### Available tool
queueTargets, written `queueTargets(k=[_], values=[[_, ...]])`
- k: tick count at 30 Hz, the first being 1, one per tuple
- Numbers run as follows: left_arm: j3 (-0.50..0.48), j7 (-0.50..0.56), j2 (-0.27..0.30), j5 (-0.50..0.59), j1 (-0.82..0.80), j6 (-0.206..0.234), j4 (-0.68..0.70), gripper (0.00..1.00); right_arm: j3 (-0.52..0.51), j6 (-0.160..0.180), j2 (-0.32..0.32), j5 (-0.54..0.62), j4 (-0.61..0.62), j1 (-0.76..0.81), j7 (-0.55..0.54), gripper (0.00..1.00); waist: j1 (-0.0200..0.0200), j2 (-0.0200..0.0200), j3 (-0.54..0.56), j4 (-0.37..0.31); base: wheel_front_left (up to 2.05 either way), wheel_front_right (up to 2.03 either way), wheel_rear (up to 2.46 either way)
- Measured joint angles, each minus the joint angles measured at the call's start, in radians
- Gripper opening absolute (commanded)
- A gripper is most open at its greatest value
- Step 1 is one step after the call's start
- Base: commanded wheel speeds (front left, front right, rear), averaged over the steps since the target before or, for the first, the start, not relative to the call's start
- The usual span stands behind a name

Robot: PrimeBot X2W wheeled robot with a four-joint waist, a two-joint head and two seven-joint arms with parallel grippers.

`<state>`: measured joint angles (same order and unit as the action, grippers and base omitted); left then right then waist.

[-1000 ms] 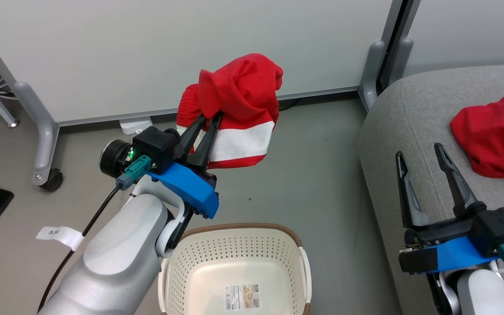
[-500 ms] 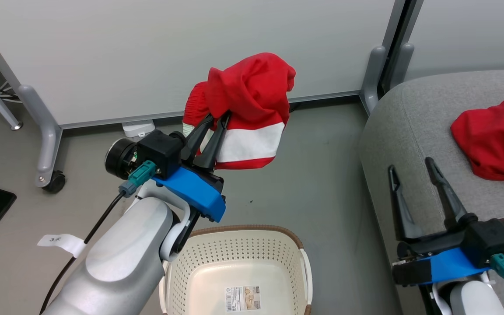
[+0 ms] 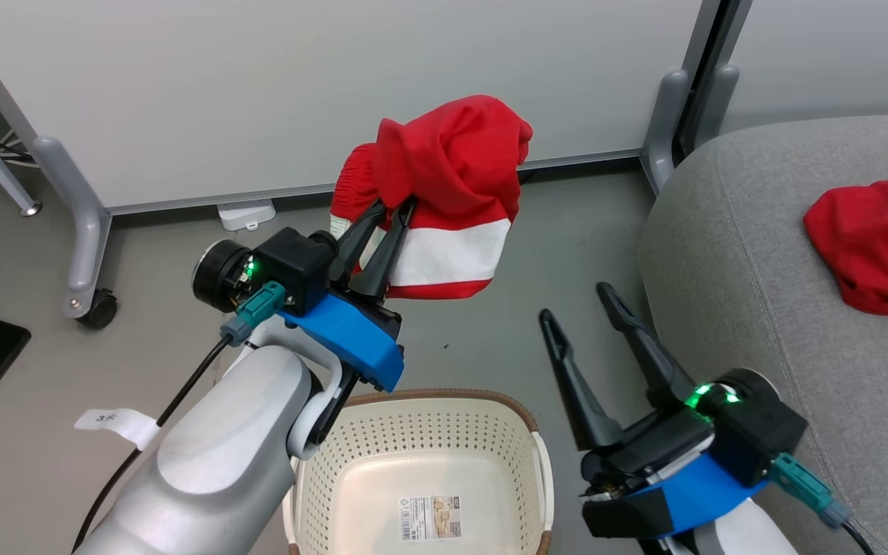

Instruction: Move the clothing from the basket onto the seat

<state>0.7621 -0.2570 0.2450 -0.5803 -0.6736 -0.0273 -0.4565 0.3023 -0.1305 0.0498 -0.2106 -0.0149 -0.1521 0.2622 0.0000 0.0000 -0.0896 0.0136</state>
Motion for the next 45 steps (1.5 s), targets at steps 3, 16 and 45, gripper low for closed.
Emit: queueTargets(k=[3,16,45], values=[[0.007,0.0,-0.002,0.002,-0.001,-0.001,-0.003,0.0,0.046,0.0,0.0,-0.022,0.006,-0.03,0.0,1.0,0.0,0.0,-0.004,0.002,0.0,0.0,0.0],[0.052,-0.001,-0.057,0.021,-0.032,-0.014,-0.011,0.0,0.043,0.0,0.0,-0.021,-0.147,-0.216,0.0,1.0,0.0,0.0,-0.031,0.049,0.0,0.0,0.0],[0.081,-0.003,-0.107,0.047,-0.065,-0.037,-0.017,0.0,0.089,0.0,0.0,-0.081,-0.302,-0.299,0.0,0.0,0.0,0.0,-0.07,0.083,0.0,0.0,0.0]])
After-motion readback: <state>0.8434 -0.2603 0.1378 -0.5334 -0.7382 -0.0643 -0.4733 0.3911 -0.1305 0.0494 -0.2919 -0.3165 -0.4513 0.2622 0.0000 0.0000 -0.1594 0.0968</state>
